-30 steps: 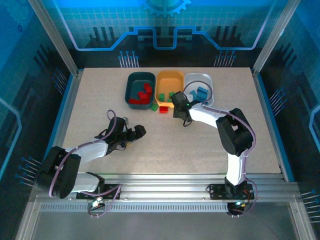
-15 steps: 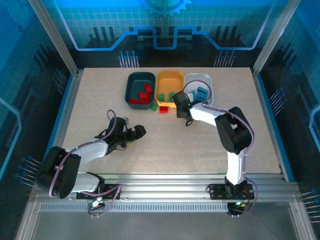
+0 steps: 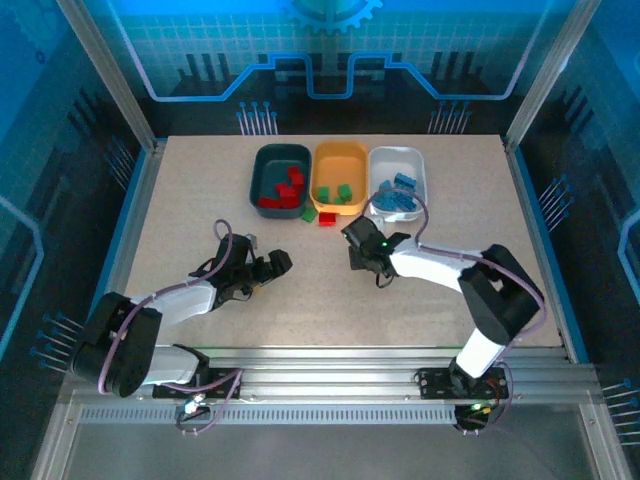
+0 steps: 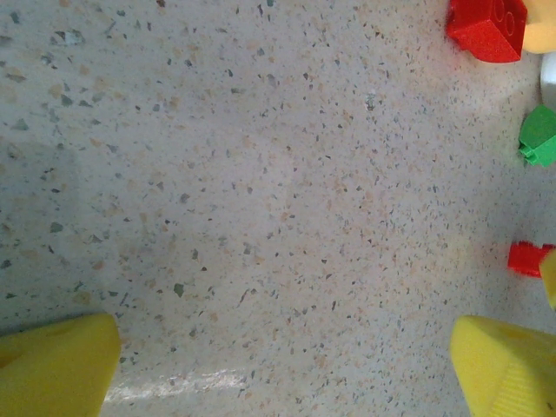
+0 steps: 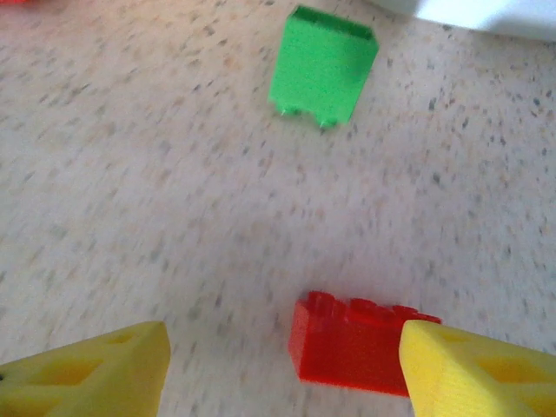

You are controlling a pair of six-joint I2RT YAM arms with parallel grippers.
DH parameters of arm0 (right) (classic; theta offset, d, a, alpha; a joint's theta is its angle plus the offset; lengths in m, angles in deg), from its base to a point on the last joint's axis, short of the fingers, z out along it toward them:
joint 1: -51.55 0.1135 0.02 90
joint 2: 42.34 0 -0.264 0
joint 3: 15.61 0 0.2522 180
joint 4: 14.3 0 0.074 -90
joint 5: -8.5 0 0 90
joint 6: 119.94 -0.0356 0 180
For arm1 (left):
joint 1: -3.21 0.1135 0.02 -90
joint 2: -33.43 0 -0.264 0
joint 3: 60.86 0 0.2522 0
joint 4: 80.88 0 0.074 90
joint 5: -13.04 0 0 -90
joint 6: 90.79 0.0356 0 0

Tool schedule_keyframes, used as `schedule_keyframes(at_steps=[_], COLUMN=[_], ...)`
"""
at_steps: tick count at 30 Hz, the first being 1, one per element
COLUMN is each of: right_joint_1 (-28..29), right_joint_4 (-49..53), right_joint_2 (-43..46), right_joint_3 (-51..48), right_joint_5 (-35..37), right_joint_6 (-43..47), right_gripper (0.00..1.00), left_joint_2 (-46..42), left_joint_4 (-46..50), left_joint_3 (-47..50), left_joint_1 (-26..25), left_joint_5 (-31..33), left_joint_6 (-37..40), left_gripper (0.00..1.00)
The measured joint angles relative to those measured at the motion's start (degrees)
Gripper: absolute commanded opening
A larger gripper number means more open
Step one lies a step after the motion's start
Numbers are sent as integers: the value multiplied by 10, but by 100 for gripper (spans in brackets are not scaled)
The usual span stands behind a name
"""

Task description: Sort the legos into containers by color

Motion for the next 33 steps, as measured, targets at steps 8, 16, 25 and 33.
schedule_keyframes(at_steps=[8,16,25,33], right_joint_1=[-54,-73,-71,-60], right_joint_4=[18,14,0,-5], right_joint_2=[52,-12,-43,-42], right_joint_3=[-5,-8,-18,-20], right_joint_5=[-12,-85,-78,-58], right_joint_6=[0,-20,-87,-108], right_gripper=[80,82,61,43], left_joint_2=[5,5,5,5], left_joint_4=[9,14,13,13], left_joint_3=[-7,-10,-9,-9], left_joint_1=[0,-1,-1,-1], left_joint_5=[0,0,0,0], left_joint_6=[0,0,0,0], left_gripper=[99,99,99,99])
